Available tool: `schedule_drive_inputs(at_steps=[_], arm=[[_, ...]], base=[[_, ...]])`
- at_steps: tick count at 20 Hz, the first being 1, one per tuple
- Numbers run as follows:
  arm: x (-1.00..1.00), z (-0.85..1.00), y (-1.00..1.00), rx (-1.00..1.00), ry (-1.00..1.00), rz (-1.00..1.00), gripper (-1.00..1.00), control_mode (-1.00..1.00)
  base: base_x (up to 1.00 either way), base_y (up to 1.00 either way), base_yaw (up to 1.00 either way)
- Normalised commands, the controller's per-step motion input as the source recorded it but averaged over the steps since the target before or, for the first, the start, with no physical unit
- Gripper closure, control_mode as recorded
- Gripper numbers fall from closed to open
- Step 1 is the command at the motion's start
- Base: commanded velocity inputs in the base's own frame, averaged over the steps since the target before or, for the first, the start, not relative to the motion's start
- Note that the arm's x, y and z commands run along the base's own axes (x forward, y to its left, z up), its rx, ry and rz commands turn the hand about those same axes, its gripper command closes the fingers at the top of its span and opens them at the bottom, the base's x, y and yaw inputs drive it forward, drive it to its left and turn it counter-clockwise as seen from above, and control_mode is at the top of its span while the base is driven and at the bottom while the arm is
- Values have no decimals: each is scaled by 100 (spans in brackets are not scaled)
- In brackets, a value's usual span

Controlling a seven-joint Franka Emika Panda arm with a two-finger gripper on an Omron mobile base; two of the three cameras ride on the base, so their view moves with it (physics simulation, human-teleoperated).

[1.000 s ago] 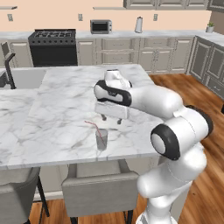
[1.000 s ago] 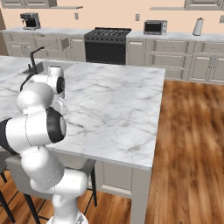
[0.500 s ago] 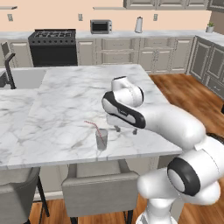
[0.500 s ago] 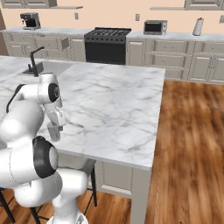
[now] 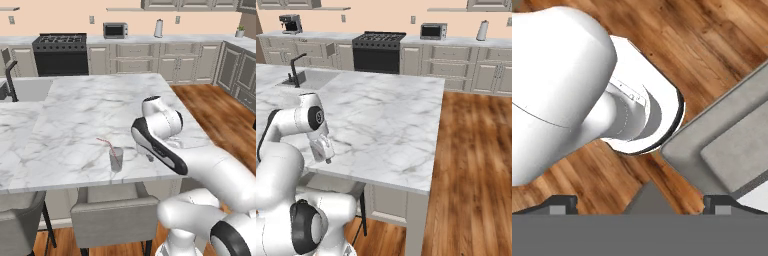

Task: Take a straw from the drawer in front and place it inside the glass cup on the dining counter.

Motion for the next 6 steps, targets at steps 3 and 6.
schedule_drive_inputs(at_steps=[3, 6], arm=[[-7, 15, -22, -5, -5, 0, -100, -100], [0, 22, -22, -4, -17, 0, -100, -100]], base=[[0, 0, 0], [0, 0, 0]])
